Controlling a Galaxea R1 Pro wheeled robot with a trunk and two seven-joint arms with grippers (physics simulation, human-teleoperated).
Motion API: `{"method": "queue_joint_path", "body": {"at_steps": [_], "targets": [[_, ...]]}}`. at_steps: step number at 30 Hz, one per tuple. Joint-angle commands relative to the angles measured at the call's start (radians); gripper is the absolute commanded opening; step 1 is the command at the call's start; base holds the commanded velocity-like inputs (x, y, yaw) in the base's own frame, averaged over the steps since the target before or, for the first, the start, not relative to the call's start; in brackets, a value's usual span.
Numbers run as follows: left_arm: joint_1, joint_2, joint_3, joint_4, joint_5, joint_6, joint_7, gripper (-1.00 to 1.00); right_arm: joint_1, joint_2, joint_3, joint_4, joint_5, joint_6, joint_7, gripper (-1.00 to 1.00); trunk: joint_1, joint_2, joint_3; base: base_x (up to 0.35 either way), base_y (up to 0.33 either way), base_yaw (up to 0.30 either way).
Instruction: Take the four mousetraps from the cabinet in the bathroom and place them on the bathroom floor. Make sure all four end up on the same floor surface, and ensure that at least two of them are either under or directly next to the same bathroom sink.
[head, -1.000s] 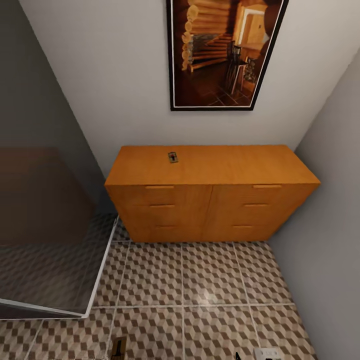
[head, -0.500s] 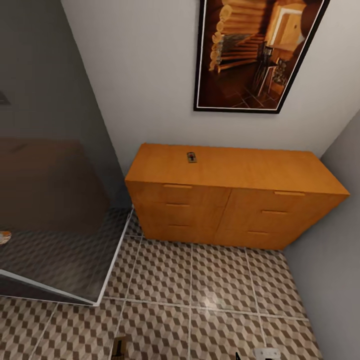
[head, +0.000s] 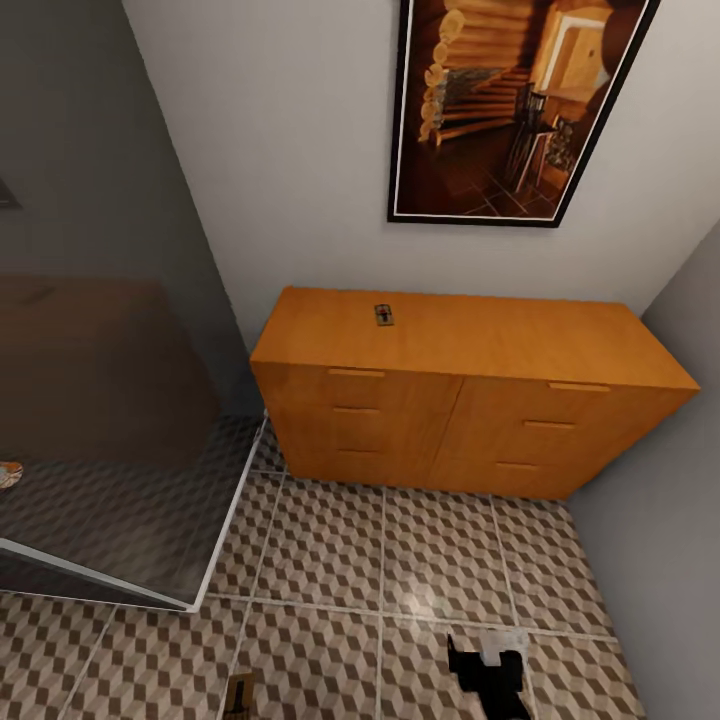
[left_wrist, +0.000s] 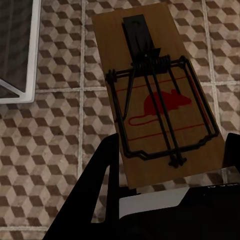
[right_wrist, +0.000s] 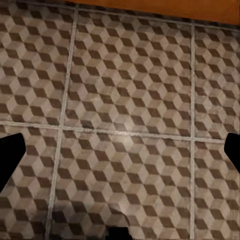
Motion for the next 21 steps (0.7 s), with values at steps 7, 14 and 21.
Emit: {"method": "queue_joint_path", "body": {"at_steps": [7, 14, 21], "targets": [[-0.001, -0.001, -0.009, 0.004, 0.005, -0.005, 0.005, -1.00, -0.001, -0.007, 0.005, -0.229, 0.020, 0.208, -0.106, 1.00, 0.000, -0.001, -0.001, 0.000, 0.000, 0.000], [-0.001, -0.001, -0.009, 0.004, 0.005, -0.003, 0.006, -1.00, -0.001, -0.013, -0.001, -0.404, 0.026, 0.377, -0.121, 1.00, 0.000, -0.001, -0.001, 0.000, 0.000, 0.000], [-0.001, -0.001, -0.009, 0.004, 0.005, 0.016, 0.005, -1.00, -0.001, -0.028, -0.011, -0.651, 0.027, 0.598, -0.187, 1.00, 0.000, -0.001, -0.001, 0.000, 0.000, 0.000]]}}
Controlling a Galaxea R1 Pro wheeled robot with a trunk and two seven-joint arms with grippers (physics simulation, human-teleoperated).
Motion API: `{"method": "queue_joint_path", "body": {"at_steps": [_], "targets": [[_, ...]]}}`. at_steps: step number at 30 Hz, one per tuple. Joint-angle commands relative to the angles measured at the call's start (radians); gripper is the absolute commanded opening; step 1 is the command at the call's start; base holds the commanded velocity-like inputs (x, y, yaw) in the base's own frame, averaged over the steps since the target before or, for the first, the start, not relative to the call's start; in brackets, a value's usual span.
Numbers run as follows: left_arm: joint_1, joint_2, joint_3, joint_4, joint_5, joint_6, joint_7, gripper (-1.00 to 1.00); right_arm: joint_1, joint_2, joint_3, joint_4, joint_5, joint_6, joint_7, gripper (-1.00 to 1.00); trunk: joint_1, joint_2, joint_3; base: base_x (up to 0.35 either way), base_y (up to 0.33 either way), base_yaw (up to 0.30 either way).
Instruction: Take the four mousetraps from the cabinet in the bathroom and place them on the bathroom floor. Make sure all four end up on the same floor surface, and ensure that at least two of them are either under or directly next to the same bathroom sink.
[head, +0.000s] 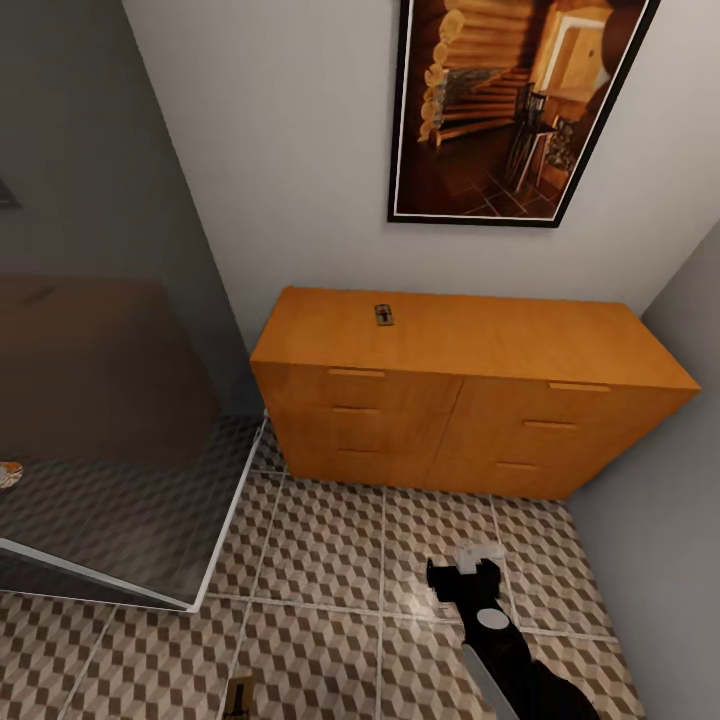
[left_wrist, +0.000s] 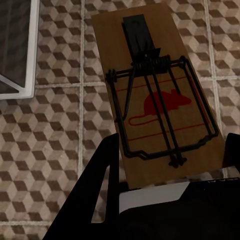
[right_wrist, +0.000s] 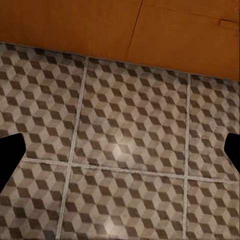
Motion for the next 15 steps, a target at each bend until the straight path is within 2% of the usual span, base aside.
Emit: {"method": "queue_joint_path", "body": {"at_steps": [1, 4, 7, 11, 15], "targets": [[-0.002, -0.001, -0.009, 0.004, 0.005, -0.005, 0.004, -1.00, -0.001, -0.003, -0.002, -0.031, -0.009, 0.029, -0.022, 1.00, 0.000, -0.001, -0.001, 0.000, 0.000, 0.000], [-0.002, -0.001, -0.009, 0.004, 0.005, -0.003, 0.004, -1.00, -0.001, -0.005, -0.045, -0.149, -0.010, 0.139, -0.070, 1.00, 0.000, -0.001, -0.001, 0.000, 0.000, 0.000], [-0.002, -0.001, -0.009, 0.004, 0.005, -0.002, 0.004, -1.00, -0.002, -0.004, -0.070, -0.219, -0.011, 0.206, -0.086, 1.00, 0.000, -0.001, -0.001, 0.000, 0.000, 0.000], [-0.002, -0.001, -0.009, 0.004, 0.005, -0.002, 0.004, -1.00, -0.009, -0.004, -0.083, -0.279, -0.010, 0.261, -0.095, 1.00, 0.000, -0.001, -0.001, 0.000, 0.000, 0.000], [-0.002, -0.001, -0.009, 0.004, 0.005, -0.001, 0.004, -1.00, -0.046, -0.004, -0.087, -0.307, -0.010, 0.314, -0.098, 1.00, 0.000, -0.001, -0.001, 0.000, 0.000, 0.000]]}}
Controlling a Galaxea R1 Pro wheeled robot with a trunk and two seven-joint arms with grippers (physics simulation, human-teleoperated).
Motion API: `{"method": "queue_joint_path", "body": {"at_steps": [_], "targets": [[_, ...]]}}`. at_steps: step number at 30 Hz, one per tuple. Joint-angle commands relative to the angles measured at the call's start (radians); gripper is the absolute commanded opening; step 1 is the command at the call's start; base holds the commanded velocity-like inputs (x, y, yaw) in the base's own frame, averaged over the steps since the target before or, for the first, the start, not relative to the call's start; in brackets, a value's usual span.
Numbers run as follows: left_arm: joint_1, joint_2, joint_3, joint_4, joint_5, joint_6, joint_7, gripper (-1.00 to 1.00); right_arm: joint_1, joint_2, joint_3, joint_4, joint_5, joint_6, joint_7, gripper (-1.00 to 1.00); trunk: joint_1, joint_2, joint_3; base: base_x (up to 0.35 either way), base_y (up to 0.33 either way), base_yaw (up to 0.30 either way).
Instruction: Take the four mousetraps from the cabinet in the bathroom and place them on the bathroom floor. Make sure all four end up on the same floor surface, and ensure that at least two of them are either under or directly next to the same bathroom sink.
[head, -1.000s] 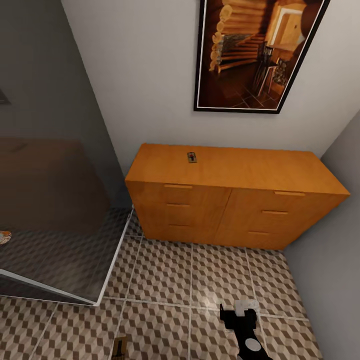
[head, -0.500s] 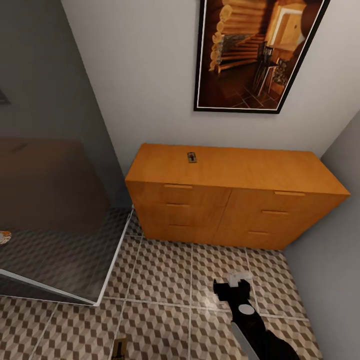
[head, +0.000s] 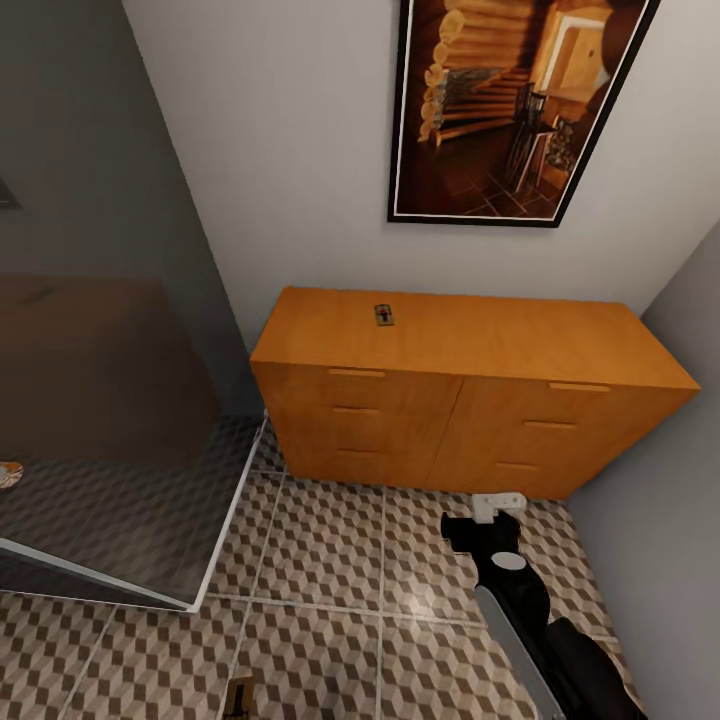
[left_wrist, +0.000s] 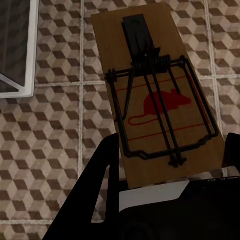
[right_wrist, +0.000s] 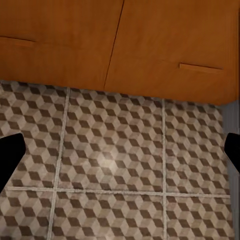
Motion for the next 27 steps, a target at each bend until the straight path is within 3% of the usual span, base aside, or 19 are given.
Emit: {"method": "queue_joint_path", "body": {"at_steps": [1, 10, 15, 27], "targets": [[-0.002, -0.001, -0.009, 0.004, 0.005, -0.005, 0.004, -1.00, -0.023, -0.001, 0.000, -0.006, -0.010, 0.031, -0.011, 1.00, 0.000, -0.001, -0.001, 0.000, 0.000, 0.000], [-0.002, -0.001, -0.008, 0.004, 0.006, -0.005, 0.004, -1.00, -0.179, -0.001, -0.059, -0.020, -0.010, 0.177, -0.013, 1.00, 0.000, -0.001, -0.001, 0.000, 0.000, 0.000], [-0.002, -0.001, -0.008, 0.004, 0.005, -0.003, 0.004, -1.00, -0.267, 0.001, -0.068, -0.027, -0.010, 0.260, -0.013, 1.00, 0.000, -0.001, -0.001, 0.000, 0.000, 0.000], [-0.002, -0.011, -0.009, 0.004, 0.004, 0.003, 0.004, -1.00, -0.462, 0.022, -0.071, -0.020, -0.008, 0.302, -0.015, 1.00, 0.000, -0.001, -0.001, 0.000, 0.000, 0.000]]}}
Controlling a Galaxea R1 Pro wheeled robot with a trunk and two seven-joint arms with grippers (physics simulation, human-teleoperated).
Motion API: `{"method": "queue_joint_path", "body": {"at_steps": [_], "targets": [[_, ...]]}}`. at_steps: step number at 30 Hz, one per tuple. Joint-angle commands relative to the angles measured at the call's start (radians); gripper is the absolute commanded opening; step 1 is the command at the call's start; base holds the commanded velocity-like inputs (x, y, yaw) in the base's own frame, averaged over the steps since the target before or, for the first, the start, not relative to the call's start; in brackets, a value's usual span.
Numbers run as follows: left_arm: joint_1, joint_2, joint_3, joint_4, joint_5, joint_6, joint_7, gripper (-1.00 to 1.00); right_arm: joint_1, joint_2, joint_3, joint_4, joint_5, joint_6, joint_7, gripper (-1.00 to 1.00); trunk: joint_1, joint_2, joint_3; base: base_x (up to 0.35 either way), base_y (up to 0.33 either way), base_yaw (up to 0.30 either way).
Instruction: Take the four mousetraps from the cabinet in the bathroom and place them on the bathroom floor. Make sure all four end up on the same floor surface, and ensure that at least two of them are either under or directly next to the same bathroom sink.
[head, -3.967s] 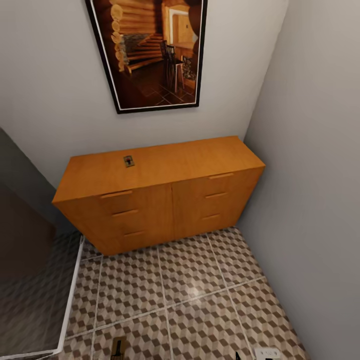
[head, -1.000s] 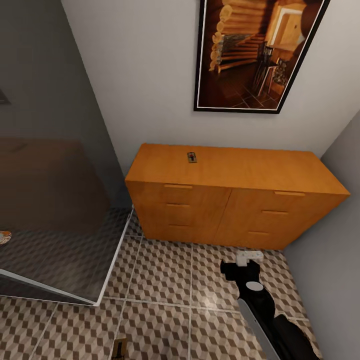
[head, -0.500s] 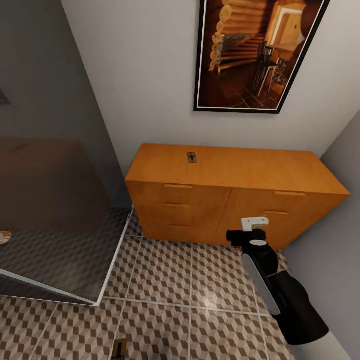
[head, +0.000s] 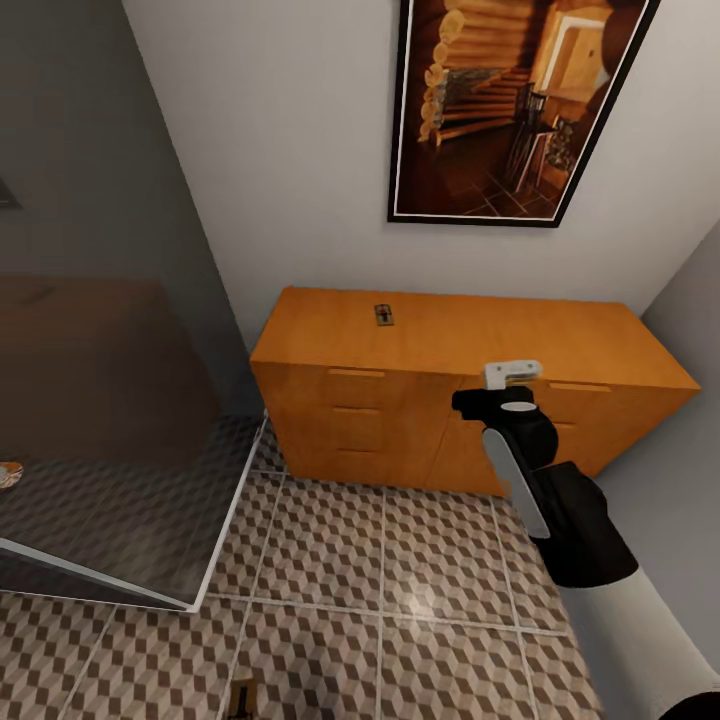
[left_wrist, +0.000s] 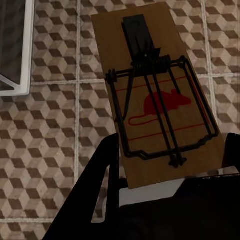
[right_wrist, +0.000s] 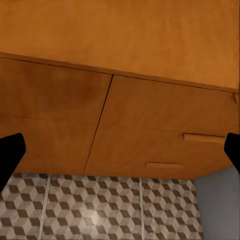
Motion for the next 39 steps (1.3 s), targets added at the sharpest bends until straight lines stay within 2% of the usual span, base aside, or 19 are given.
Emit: {"method": "queue_joint_path", "body": {"at_steps": [1, 4, 8, 14, 16, 22, 27, 30, 35, 39], "targets": [[-0.002, -0.001, -0.009, 0.004, 0.005, -0.004, 0.004, -1.00, -0.031, 0.002, 0.002, 0.006, -0.010, 0.004, -0.010, 1.00, 0.000, -0.001, -0.001, 0.000, 0.000, 0.000], [-0.002, -0.001, -0.009, 0.004, 0.005, 0.004, 0.004, -1.00, -0.095, 0.020, 0.002, 0.039, -0.010, 0.005, -0.011, 1.00, 0.000, -0.001, -0.001, 0.000, 0.000, 0.000], [-0.002, -0.001, -0.009, 0.004, 0.006, 0.009, 0.004, -1.00, -0.193, 0.065, 0.002, 0.140, -0.010, 0.006, -0.010, 1.00, 0.000, -0.001, -0.001, 0.000, 0.000, 0.000], [-0.002, -0.001, -0.009, 0.004, 0.005, 0.011, 0.003, -1.00, -0.361, 0.146, 0.002, 0.350, -0.010, 0.004, -0.009, 1.00, 0.000, -0.001, -0.001, 0.000, 0.000, 0.000], [-0.002, -0.001, -0.009, 0.004, 0.005, 0.011, 0.003, -1.00, -0.443, 0.174, 0.002, 0.463, -0.012, 0.001, -0.005, 1.00, 0.000, -0.001, -0.001, 0.000, 0.000, 0.000], [-0.002, -0.001, -0.010, 0.004, 0.005, 0.011, 0.002, -1.00, -0.578, 0.210, 0.001, 0.640, -0.018, -0.002, 0.001, 1.00, 0.000, -0.001, -0.001, 0.000, 0.000, 0.000], [-0.002, -0.001, -0.010, 0.004, 0.005, 0.011, 0.001, -1.00, -0.604, 0.228, 0.001, 0.685, -0.025, -0.003, 0.004, 1.00, 0.000, -0.001, -0.001, 0.000, 0.000, 0.000], [-0.002, -0.002, -0.010, 0.004, 0.005, 0.011, 0.000, -1.00, -0.608, 0.239, 0.001, 0.692, -0.048, -0.003, 0.007, 1.00, 0.000, -0.001, -0.001, 0.000, 0.000, 0.000], [-0.002, -0.003, -0.010, 0.004, 0.005, 0.011, -0.001, -1.00, -0.611, 0.245, 0.001, 0.696, -0.126, -0.004, 0.009, 1.00, 0.000, -0.001, -0.001, 0.000, 0.000, 0.000], [-0.002, -0.003, -0.010, 0.004, 0.005, 0.011, -0.001, -1.00, -0.611, 0.245, 0.001, 0.697, -0.157, -0.004, 0.009, 1.00, 0.000, -0.001, -0.001, 0.004, 0.000, 0.000]]}}
